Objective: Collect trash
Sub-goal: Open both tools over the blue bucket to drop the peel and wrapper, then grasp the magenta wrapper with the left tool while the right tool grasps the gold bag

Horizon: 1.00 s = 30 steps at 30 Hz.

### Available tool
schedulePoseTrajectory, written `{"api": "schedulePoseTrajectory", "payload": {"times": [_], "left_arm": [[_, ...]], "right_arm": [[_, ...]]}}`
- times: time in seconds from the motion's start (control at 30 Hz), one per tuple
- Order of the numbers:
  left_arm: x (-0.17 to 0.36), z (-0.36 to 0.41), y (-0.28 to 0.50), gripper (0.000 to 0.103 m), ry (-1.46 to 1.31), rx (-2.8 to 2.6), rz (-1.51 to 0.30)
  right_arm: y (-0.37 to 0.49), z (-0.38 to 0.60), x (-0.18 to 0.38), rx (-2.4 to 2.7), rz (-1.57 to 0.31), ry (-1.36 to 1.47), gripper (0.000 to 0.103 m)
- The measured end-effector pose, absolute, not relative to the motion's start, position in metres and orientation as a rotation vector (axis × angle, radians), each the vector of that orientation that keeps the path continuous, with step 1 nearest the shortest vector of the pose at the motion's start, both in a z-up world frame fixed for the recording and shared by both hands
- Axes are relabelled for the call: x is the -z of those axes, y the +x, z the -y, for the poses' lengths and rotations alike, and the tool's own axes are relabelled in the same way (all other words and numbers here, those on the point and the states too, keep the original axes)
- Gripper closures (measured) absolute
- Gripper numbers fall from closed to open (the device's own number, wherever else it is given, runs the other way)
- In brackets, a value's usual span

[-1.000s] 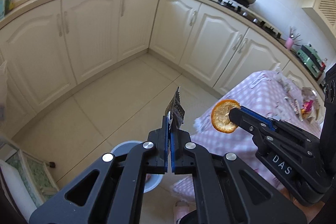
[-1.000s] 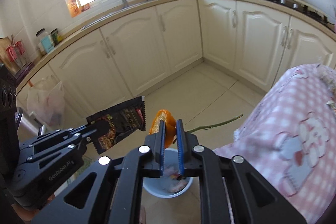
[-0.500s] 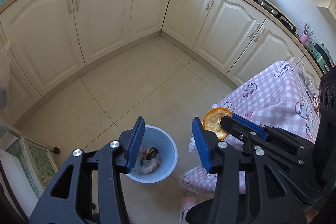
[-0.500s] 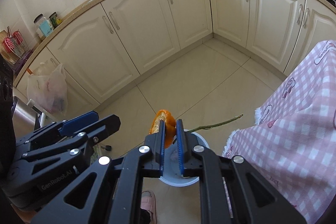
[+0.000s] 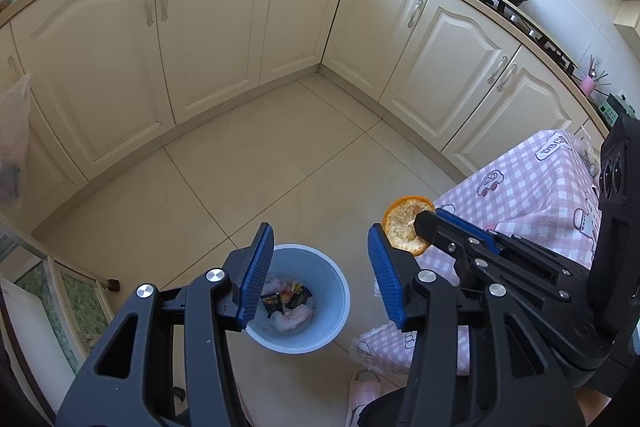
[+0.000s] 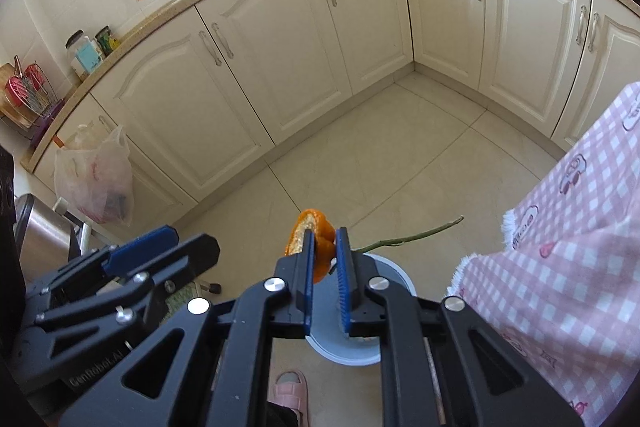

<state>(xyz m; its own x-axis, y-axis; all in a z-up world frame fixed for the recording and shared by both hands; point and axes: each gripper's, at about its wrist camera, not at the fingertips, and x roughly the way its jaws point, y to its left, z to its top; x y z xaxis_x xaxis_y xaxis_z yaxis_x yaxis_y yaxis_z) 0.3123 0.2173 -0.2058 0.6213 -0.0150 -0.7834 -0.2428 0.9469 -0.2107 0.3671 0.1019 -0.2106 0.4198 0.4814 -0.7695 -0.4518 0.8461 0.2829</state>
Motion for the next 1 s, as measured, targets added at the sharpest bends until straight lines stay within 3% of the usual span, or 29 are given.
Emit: {"api": "schedulePoseTrajectory", "payload": {"times": [0.13,0.23,0.57,1.0], "left_arm": [[0.201,-0.221,0.311,0.051,-0.305,-0.157,-0.879],[0.198,-0.222,0.309,0.049,-0.309,-0.160,-0.872],[0.173,-0.196,0.303,0.044,-0.273,-0.122,-0.826],[0.124,-0.075,0.300,0.040,-0.156,0.070,-0.749]], "right_arm": [[0.371,-0.106,0.204,-0.589,-0.955,0.038,0.090],[0.372,-0.104,0.198,-0.578,-0.936,0.040,0.083],[0.359,-0.064,0.166,-0.537,-0.872,0.054,0.082],[0.318,0.089,0.110,-0.346,-0.715,0.130,0.082]]}}
